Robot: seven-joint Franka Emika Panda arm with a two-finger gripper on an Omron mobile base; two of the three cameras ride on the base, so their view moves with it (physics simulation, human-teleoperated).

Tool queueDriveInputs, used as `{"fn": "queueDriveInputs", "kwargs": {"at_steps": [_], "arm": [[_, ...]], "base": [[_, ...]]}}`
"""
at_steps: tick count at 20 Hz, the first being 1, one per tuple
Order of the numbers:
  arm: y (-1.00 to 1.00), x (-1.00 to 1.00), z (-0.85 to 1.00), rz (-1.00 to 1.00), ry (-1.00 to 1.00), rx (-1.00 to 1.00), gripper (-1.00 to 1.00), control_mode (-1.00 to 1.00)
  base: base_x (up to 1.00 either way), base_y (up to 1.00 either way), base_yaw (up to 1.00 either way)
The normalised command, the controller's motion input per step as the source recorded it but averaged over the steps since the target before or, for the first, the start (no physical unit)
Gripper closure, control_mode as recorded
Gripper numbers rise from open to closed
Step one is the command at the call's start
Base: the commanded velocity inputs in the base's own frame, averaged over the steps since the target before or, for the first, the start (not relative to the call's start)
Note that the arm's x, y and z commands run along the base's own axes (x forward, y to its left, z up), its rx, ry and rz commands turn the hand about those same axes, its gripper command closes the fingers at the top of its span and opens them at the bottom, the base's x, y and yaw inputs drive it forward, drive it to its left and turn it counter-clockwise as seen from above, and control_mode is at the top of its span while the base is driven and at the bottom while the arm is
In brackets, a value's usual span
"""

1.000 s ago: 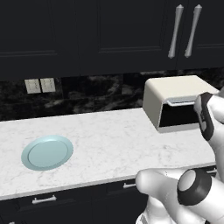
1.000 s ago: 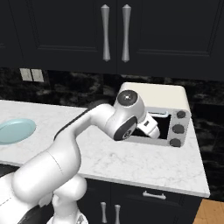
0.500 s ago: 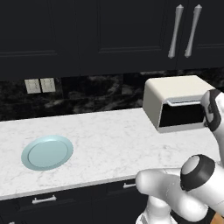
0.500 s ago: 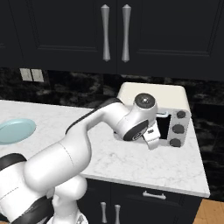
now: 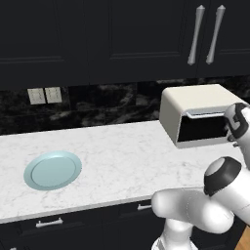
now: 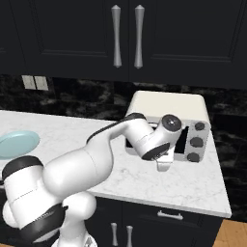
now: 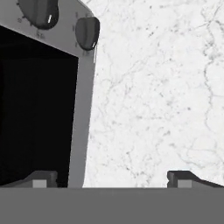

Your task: Pick up the kebab skewer and baguette bread, and place them inside the toaster oven. Close the toaster oven door and start by setting the timer.

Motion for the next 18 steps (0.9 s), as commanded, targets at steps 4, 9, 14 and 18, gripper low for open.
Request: {"fn": "queueDriveInputs", "kwargs": {"at_steps": [4,9,14,18], "arm": [[0.00,0.38,-0.28,-0.20,0.00,0.18,-1.00,-1.00],[0.00,0.38,-0.05,-0.17,0.00,0.13,-1.00,-1.00],[-0.01,0.21,-0.07,-0.13,0.00,0.10,-1.00,-1.00],[0.00,0.32,-0.05,-0.09,0.00,0.06,-1.00,-1.00]], "base": [[0.00,0.00,0.00],[0.00,0.00,0.00],[0.00,0.00,0.00],[0.00,0.00,0.00]]}}
